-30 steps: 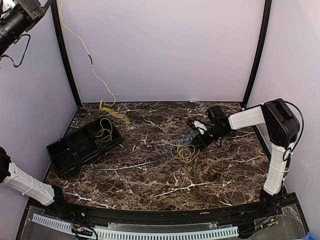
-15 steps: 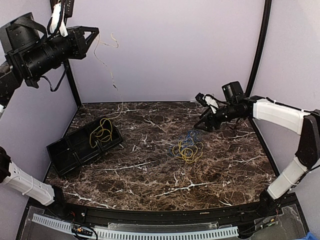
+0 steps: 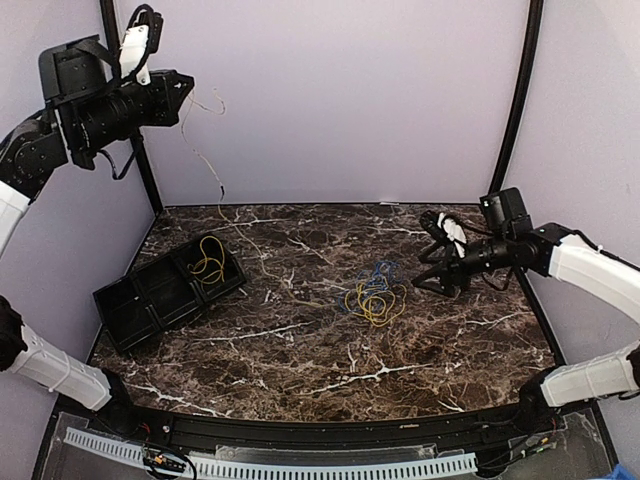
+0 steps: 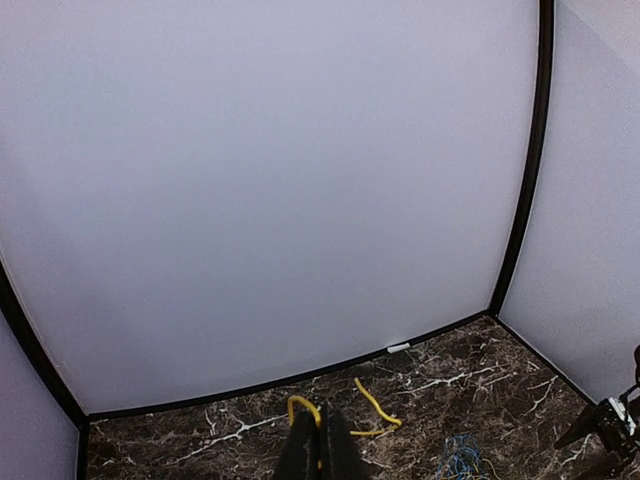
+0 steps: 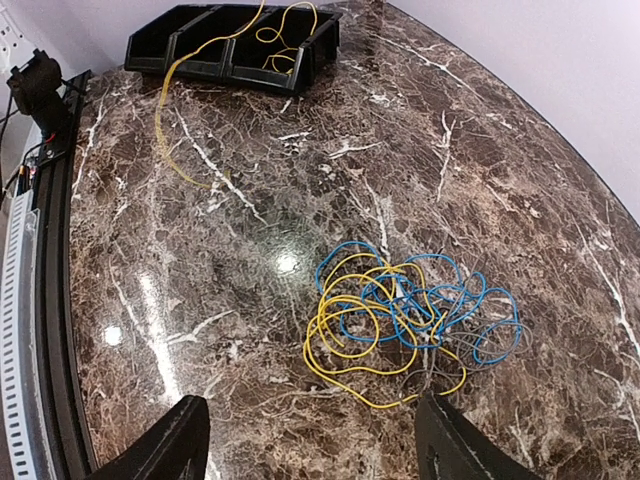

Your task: Untangle the cables

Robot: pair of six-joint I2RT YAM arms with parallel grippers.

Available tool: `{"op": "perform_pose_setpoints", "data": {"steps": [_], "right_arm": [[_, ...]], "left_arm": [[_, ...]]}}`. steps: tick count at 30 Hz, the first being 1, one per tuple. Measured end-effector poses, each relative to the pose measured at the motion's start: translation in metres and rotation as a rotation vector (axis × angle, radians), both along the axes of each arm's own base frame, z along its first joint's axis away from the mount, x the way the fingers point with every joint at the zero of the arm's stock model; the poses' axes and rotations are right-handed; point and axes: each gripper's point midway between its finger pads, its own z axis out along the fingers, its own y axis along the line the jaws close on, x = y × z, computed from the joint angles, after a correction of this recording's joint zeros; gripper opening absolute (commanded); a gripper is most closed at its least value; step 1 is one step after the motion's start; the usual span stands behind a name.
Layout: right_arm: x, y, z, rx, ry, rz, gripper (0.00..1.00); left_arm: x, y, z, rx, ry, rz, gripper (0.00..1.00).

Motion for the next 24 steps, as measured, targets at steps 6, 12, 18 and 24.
{"op": "perform_pose_setpoints", "data": {"steps": [6,12,18,24], "right_arm": [[-0.029,-0.023,-0.037,-0.006,-0.033,-0.009,0.77],[-0.017,-0.041,-0.029,0.013,-0.091,-0.076,0.77],[-0.012,-0.045,-0.022,0.024,-0.127,-0.089,0.76],[-0.012,-0.046,-0.022,0.02,-0.135,-0.087,0.77]], "left_arm": [[0.016,-0.012,-0.017,0.039,0.046,-0.023,0.0],[0.032,-0.017,-0.03,0.067,0.073,-0.019,0.0],[0.041,-0.011,-0.024,0.094,0.052,0.011,0.0],[0.045,0.002,-0.016,0.154,0.006,0.078,0.0]]}}
